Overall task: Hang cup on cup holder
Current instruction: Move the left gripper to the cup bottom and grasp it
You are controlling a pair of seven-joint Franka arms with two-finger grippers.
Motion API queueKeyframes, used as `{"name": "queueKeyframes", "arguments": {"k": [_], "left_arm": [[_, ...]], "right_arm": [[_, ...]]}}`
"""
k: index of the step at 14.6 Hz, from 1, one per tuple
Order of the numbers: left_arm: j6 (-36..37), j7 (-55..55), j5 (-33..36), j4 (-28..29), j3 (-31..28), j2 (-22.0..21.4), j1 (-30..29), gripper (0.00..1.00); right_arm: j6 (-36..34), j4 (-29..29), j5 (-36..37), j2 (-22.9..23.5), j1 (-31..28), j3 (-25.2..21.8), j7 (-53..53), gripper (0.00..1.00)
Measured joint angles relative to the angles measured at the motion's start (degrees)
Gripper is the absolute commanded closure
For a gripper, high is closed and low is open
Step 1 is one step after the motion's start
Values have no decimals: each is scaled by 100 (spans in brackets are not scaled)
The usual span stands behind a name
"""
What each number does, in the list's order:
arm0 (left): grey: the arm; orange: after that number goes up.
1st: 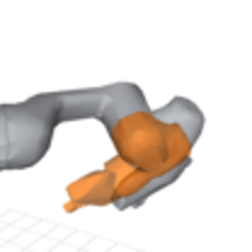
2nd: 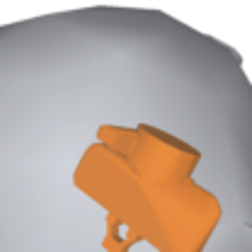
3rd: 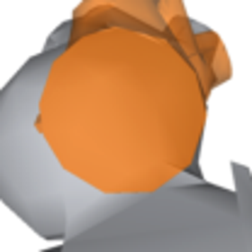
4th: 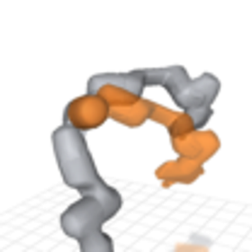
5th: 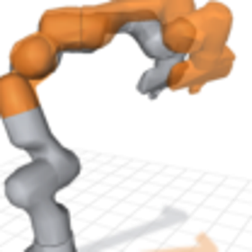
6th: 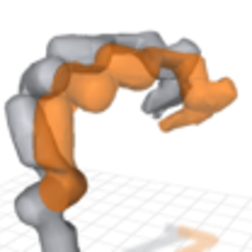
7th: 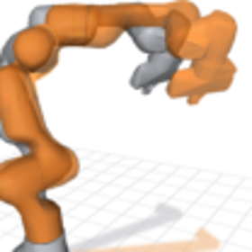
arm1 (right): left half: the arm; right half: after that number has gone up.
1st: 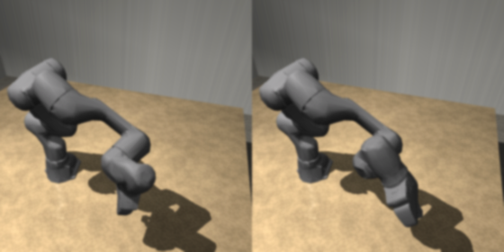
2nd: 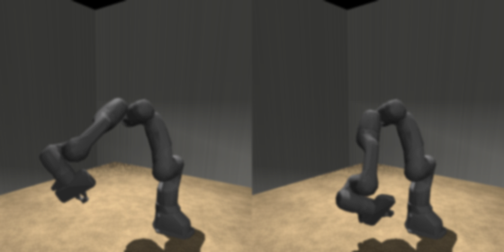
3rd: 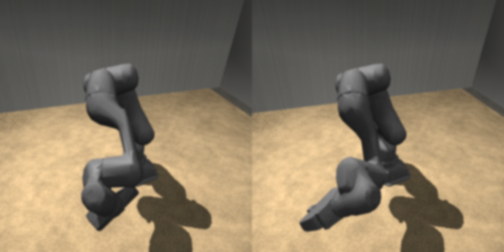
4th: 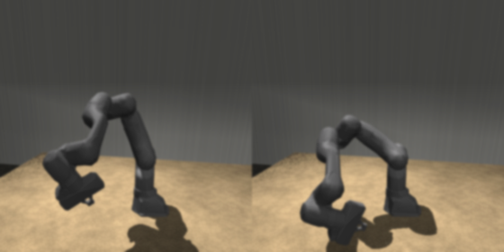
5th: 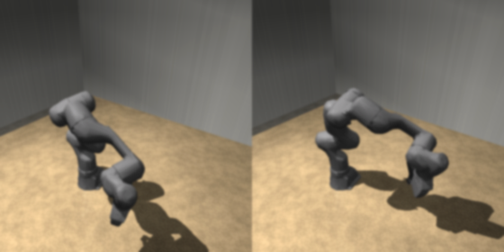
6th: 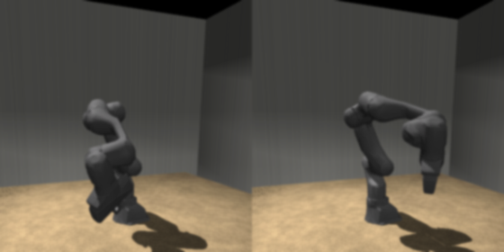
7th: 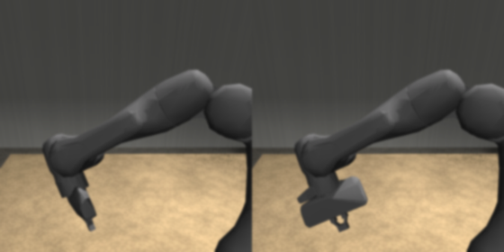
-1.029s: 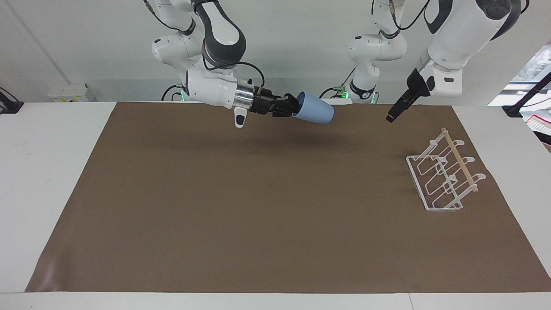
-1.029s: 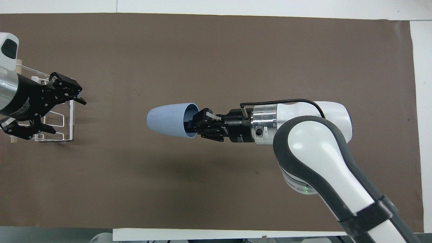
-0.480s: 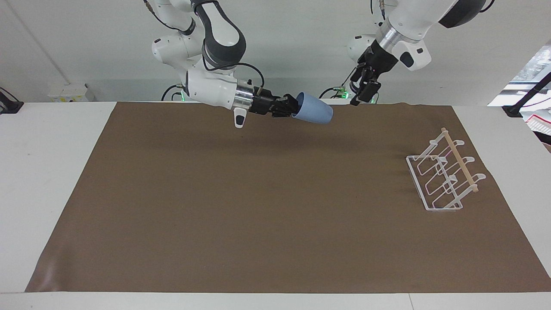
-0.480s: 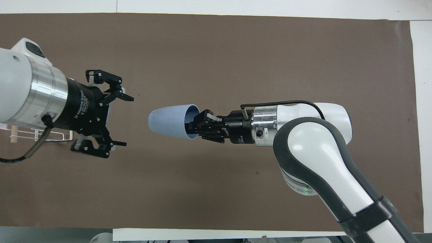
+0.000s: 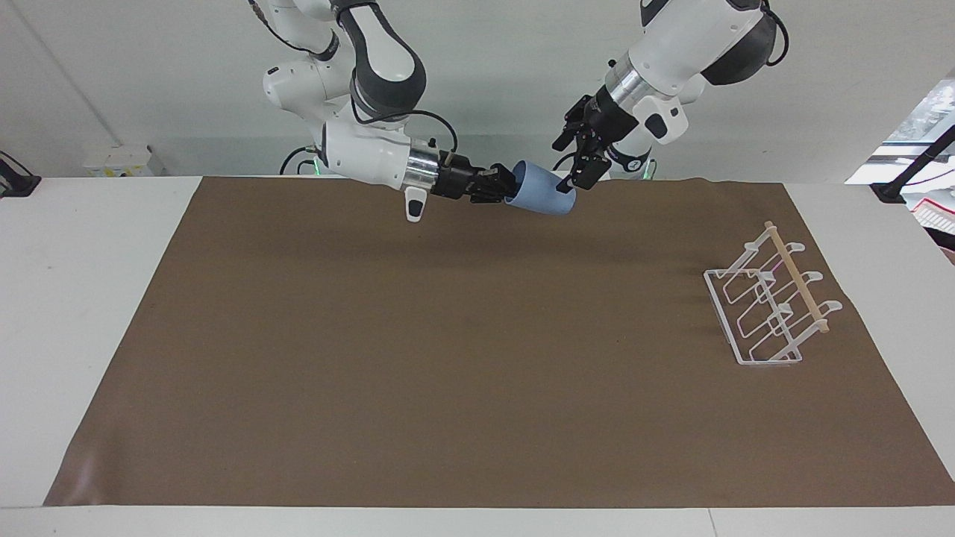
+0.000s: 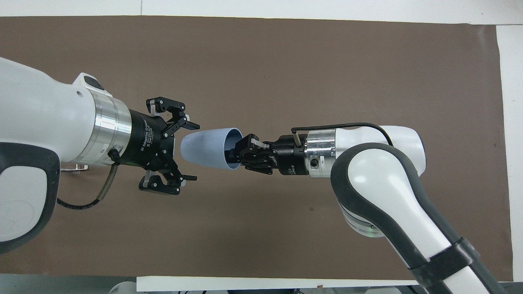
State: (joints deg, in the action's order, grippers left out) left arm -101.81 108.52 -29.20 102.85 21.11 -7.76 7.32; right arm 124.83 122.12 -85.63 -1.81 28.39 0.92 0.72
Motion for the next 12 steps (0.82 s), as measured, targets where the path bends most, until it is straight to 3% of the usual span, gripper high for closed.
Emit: {"name": "queueKeyframes", "arguments": {"k": [8, 9, 10, 12], "left_arm": [[-985, 9, -24, 665, 299, -64, 2, 1], [-1054, 9, -25, 716, 340, -63, 3, 46], [-1097, 1, -25, 746, 371, -64, 4, 99], [-1155, -190, -17, 754, 429, -63, 7, 100]], "right_arm": [[0, 73, 0, -41, 0, 0, 0, 100], [0, 79, 0, -50, 0, 0, 0, 100], [0, 83, 0, -56, 0, 0, 0, 100], [-9, 103, 1, -70, 3, 3, 0, 100]]}}
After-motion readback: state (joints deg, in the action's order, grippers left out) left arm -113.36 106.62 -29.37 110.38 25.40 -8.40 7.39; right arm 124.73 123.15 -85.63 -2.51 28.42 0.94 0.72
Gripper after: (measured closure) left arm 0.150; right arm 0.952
